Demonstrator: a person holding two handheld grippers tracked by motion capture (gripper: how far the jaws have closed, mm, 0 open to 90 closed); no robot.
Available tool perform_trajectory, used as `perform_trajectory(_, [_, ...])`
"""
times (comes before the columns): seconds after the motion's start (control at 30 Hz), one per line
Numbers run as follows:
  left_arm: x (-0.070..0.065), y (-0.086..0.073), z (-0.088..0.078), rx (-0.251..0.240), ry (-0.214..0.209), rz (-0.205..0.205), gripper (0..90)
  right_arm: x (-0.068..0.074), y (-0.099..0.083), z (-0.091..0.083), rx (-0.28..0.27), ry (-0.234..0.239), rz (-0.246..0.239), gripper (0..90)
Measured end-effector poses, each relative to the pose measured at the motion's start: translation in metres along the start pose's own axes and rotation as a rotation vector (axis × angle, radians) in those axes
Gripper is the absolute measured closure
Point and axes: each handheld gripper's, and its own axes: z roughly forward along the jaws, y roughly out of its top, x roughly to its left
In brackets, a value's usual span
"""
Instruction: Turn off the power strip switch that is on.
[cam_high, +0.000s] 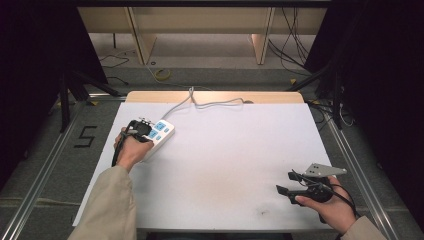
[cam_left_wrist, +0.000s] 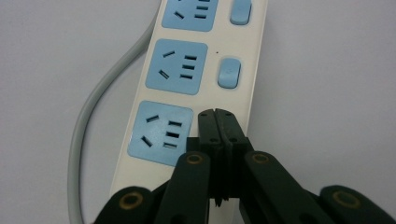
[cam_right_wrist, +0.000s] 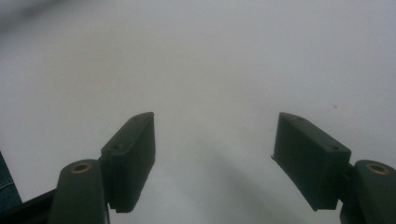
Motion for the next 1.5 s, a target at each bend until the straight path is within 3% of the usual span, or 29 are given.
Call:
perform_trajectory(0.37, [0.0000, 0.0039, 0.0003, 0.034, -0.002, 0.030, 89.9, -0.0002, 0.0000, -0.0001, 0.002, -0.001, 0.001, 30.0])
perform_trajectory(0.47, [0.0005, 0.0042, 0.0005, 0.051, 0.023, 0.050, 89.9, 0.0002, -0.0001, -0.0002, 0.003, -0.001, 0.002, 30.0])
perform_trajectory(0.73, [0.0020, 0.0041, 0.0005, 0.038, -0.008, 0.032, 89.9, 0.0001, 0.0000, 0.0002, 0.004, 0.000, -0.001, 30.1])
perform_trajectory(1.5, [-0.0005, 0.0077, 0.0011, 0.068, 0.005, 0.054, 89.9, 0.0003, -0.0005, 0.0007, 0.003, 0.001, 0.003, 30.1])
